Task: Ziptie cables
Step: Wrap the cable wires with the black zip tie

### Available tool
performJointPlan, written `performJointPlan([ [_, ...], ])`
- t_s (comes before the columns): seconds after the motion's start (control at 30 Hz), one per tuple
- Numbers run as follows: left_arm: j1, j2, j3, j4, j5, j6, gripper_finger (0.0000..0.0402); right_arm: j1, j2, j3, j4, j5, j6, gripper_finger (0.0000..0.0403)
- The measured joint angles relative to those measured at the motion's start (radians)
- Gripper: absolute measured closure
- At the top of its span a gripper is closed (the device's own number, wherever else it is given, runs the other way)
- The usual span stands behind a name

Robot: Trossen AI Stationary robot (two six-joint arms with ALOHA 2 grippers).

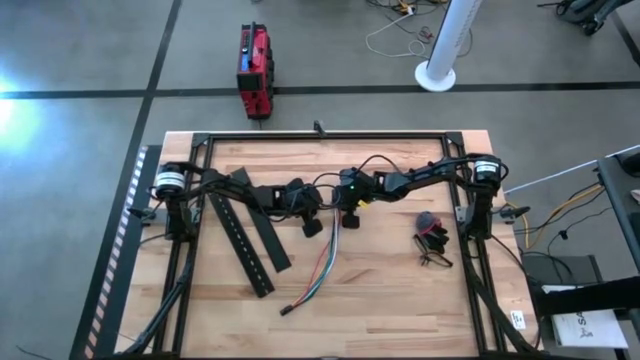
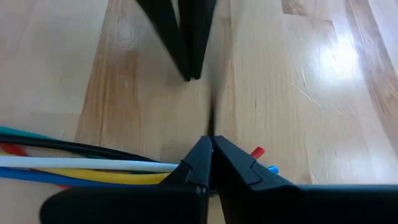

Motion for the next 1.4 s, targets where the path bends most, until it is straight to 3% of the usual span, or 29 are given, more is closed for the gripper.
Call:
performJointPlan([
  [0.2, -0.001, 0.023, 0.003, 0.085, 0.002, 0.011, 0.0373, 0.0, -0.001, 0.006, -0.001, 0.001, 0.0, 0.0403],
  [0.5, -0.003, 0.096, 0.005, 0.241, 0.02, 0.041, 0.03, 0.002, -0.053, 0.006, -0.016, 0.007, 0.001, 0.0402],
  [0.73, -0.003, 0.087, 0.006, 0.243, 0.019, 0.065, 0.0269, 0.006, -0.123, 0.001, -0.072, 0.007, 0.001, 0.0401],
  [1.07, -0.017, 0.02, 0.01, 0.196, 0.015, 0.09, 0.029, 0.006, -0.126, -0.031, -0.143, 0.008, 0.005, 0.0401],
  [1.4, 0.026, 0.062, 0.01, 0.191, 0.014, 0.116, 0.0329, 0.006, -0.106, -0.101, -0.003, 0.007, 0.047, 0.04],
])
